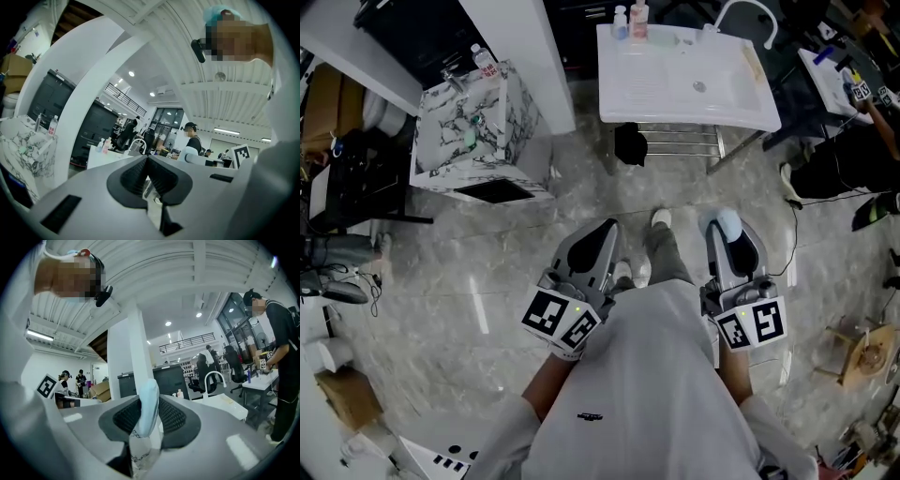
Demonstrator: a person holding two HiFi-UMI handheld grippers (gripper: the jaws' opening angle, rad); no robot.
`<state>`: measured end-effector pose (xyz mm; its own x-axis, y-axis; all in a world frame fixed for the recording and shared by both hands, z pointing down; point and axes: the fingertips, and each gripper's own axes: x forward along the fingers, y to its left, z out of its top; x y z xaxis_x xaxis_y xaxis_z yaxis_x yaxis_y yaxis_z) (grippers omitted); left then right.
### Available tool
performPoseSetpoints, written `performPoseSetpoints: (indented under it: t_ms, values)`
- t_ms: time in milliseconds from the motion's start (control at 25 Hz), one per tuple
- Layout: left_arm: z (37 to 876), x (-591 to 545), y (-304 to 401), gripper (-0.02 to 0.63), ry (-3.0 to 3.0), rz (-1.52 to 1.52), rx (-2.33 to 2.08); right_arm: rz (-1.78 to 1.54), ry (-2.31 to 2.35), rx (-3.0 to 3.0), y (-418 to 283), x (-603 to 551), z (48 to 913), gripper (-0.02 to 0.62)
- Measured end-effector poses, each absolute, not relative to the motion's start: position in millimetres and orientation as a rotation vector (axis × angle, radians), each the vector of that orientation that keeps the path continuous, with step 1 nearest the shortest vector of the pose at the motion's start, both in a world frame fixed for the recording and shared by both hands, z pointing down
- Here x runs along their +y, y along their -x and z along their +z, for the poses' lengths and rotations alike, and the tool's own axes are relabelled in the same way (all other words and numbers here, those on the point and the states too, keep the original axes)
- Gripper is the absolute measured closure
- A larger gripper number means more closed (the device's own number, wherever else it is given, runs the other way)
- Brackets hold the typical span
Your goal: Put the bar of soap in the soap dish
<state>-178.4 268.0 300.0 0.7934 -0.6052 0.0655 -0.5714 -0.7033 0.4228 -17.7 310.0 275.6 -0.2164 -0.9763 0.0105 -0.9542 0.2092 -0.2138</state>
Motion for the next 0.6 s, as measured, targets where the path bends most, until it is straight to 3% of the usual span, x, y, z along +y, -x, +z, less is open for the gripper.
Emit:
performPoseSetpoints:
  t_ms: [600]
  values:
    - [306.6,183.5,159.0,0.597,-2.535,-0.048,-0.961,-0.289,1.798,2.375,-3.3,210.3,284.0,0.468]
